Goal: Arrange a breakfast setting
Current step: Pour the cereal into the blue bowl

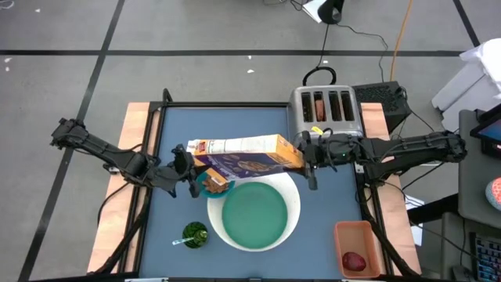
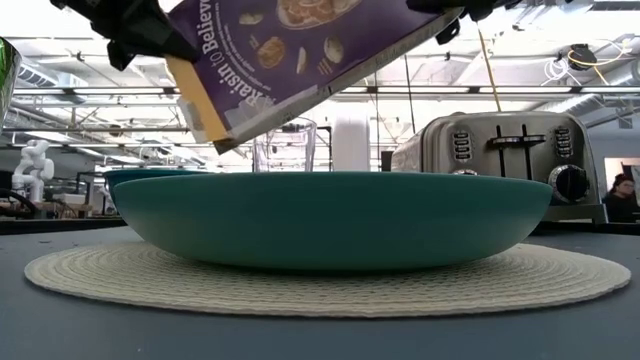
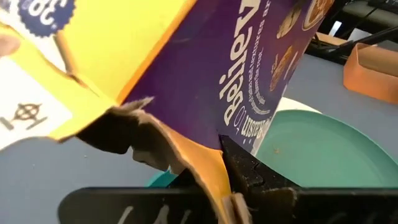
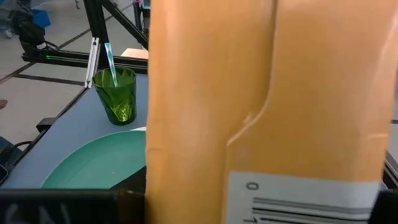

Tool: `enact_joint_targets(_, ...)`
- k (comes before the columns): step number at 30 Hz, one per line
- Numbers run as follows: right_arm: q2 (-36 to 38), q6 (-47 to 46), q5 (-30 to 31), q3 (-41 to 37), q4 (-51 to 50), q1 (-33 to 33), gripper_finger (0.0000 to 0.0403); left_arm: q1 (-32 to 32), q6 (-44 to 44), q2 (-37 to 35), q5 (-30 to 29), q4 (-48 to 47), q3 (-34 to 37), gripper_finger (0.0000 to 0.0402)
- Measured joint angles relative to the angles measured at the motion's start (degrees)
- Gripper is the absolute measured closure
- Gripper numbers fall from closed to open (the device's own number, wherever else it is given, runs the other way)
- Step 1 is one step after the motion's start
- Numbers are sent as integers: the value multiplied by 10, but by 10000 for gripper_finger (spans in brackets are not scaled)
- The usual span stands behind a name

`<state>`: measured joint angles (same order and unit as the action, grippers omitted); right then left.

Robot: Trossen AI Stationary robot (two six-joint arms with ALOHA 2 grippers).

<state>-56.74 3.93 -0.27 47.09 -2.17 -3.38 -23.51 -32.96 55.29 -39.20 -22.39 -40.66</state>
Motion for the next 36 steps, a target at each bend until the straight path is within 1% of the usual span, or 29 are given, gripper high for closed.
enact_joint_targets(4,0,0,0,0,7,0,232,0,10,0,0,5,1,400)
enact_joint_targets(13,1,3,-2,0,62,0,232,0,9,0,9,6,1,400)
enact_joint_targets(20,2,2,-2,0,94,0,232,0,29,0,10,14,1,400)
enact_joint_targets(26,-5,2,5,2,85,0,232,0,71,-8,-26,25,3,400)
enact_joint_targets(29,-10,2,7,4,88,0,232,2,91,-22,-31,36,4,400)
enact_joint_targets(32,-9,2,6,4,96,0,232,2,75,-27,-22,30,4,400)
enact_joint_targets(36,-2,2,4,2,98,0,232,1,22,-18,-7,-5,2,400)
